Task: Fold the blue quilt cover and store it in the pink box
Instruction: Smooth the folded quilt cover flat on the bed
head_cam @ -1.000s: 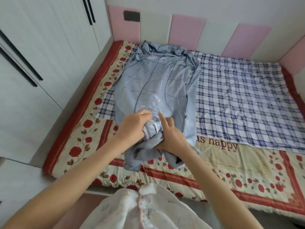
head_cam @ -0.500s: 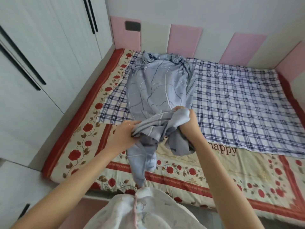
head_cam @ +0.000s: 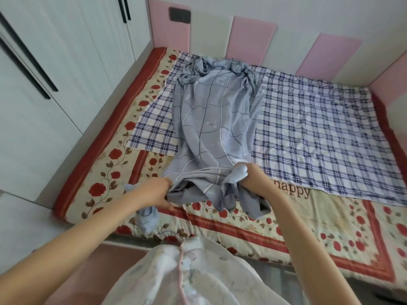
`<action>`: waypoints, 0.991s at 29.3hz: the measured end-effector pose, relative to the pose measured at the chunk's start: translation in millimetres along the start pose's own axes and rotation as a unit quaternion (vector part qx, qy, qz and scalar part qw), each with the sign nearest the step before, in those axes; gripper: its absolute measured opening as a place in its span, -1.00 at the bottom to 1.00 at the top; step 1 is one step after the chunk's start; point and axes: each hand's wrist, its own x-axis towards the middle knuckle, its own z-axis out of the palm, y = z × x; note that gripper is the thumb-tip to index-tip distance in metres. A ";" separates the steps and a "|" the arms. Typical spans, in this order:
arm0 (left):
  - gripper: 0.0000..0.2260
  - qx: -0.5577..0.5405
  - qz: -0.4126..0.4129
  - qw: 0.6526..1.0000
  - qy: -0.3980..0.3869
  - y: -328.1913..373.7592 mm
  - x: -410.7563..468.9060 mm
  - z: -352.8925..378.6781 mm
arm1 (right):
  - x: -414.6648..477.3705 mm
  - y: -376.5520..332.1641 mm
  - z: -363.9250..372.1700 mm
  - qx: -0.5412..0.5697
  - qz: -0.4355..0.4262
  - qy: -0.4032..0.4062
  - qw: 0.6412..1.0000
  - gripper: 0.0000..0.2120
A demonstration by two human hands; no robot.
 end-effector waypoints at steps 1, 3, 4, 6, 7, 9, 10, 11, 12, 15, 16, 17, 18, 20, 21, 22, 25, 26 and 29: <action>-0.75 0.035 -0.010 0.999 0.010 0.9 0.5 7.6 | 2.4 1.7 8.8 -0.024 0.001 -0.022 0.999 -0.81; -0.88 0.004 -0.018 0.999 0.040 -8.5 1.2 22.3 | -2.9 0.7 19.1 -0.039 -0.007 -0.063 0.997 -0.76; -0.85 -0.040 -0.010 0.998 0.052 -13.8 0.2 26.2 | -3.2 3.2 25.1 -0.059 -0.024 -0.075 0.995 -0.73; -0.70 -0.138 0.021 0.988 0.070 -17.7 -5.7 29.4 | -7.5 8.4 35.4 -0.104 -0.050 -0.094 0.989 -0.64; -0.66 -0.188 0.020 0.979 0.070 -16.3 -9.7 26.5 | -9.1 10.1 40.0 -0.117 -0.046 -0.100 0.987 -0.59; -0.66 -0.262 0.004 0.960 0.097 -18.6 -11.5 22.8 | -7.8 15.0 56.2 -0.138 -0.021 -0.106 0.984 -0.57; -0.71 -0.287 -0.002 0.951 0.116 -20.6 -9.1 19.5 | -6.7 17.0 63.4 -0.167 -0.031 -0.105 0.980 -0.60; -0.74 -0.306 0.001 0.943 0.132 -21.7 -8.3 13.2 | -5.1 20.0 71.2 -0.205 -0.037 -0.109 0.972 -0.60; -0.75 -0.314 0.006 0.938 0.145 -25.4 -3.8 10.2 | -2.7 24.4 77.2 -0.236 -0.022 -0.110 0.965 -0.49; -0.78 -0.219 0.044 0.970 0.096 -21.2 -9.3 -11.4 | 3.6 44.0 89.2 -0.310 0.110 -0.137 0.934 0.05; -0.65 -0.131 0.058 0.988 0.052 -17.8 -12.8 -15.9 | 4.9 52.7 91.6 -0.336 0.149 -0.157 0.917 0.07; -0.49 -0.032 0.055 0.998 0.008 -15.7 -15.4 -17.3 | 5.3 58.4 90.5 -0.351 0.191 -0.182 0.898 0.00; -0.38 0.066 0.043 0.997 -0.026 -17.4 -15.2 -12.2 | 2.7 62.1 90.7 -0.342 0.228 -0.195 0.891 -0.14; -0.60 0.184 0.009 0.981 -0.067 -16.8 -12.9 -1.2 | -3.2 68.4 90.1 -0.332 0.291 -0.176 0.880 -0.37; -0.76 0.193 -0.012 0.978 -0.079 -18.2 -10.5 3.7 | -6.3 70.5 90.7 -0.353 0.299 -0.161 0.872 -0.43; -0.82 0.189 -0.031 0.979 -0.072 -20.3 -7.7 8.2 | -10.5 73.8 90.5 -0.374 0.285 -0.142 0.871 -0.48; -0.82 0.186 -0.035 0.982 -0.019 -27.6 -4.5 3.8 | -20.2 74.4 83.3 -0.375 0.288 -0.128 0.872 -0.63; -0.85 0.186 -0.025 0.982 0.008 -35.2 1.1 -0.2 | -18.5 73.7 77.0 -0.352 0.294 -0.099 0.883 -0.68; -0.73 0.143 -0.008 0.981 0.128 -59.7 19.0 -26.4 | -9.9 67.1 48.6 -0.202 0.302 0.038 0.931 -0.82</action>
